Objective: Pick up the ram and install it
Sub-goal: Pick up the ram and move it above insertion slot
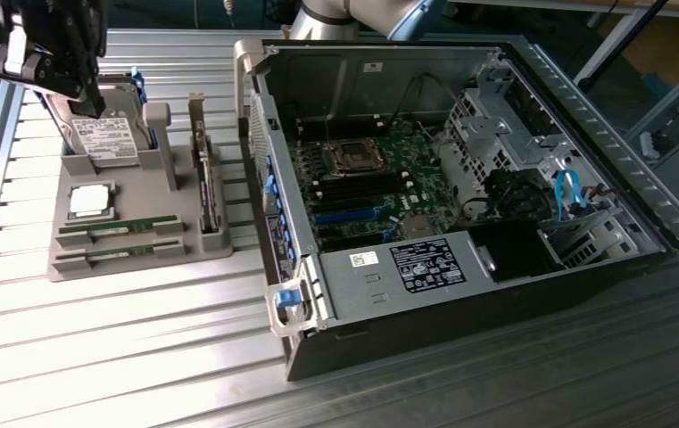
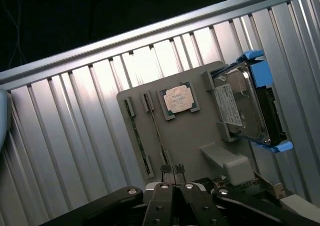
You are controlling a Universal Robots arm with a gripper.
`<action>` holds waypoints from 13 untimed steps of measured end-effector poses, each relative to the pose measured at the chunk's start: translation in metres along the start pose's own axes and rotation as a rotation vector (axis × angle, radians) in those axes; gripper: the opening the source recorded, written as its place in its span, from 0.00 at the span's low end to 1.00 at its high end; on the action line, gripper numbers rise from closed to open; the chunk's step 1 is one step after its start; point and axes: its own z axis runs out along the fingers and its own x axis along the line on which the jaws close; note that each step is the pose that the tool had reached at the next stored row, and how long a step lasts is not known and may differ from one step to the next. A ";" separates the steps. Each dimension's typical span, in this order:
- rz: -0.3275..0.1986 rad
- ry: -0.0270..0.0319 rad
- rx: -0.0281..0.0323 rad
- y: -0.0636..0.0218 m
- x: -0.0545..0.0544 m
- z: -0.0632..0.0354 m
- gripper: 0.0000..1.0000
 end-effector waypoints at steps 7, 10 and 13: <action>-0.059 0.0026 -0.0015 0.0000 0.000 0.0000 0.10; -0.086 0.0038 -0.0022 0.0000 0.000 0.0000 0.10; -0.102 0.0044 -0.0026 0.0000 0.000 0.0000 0.10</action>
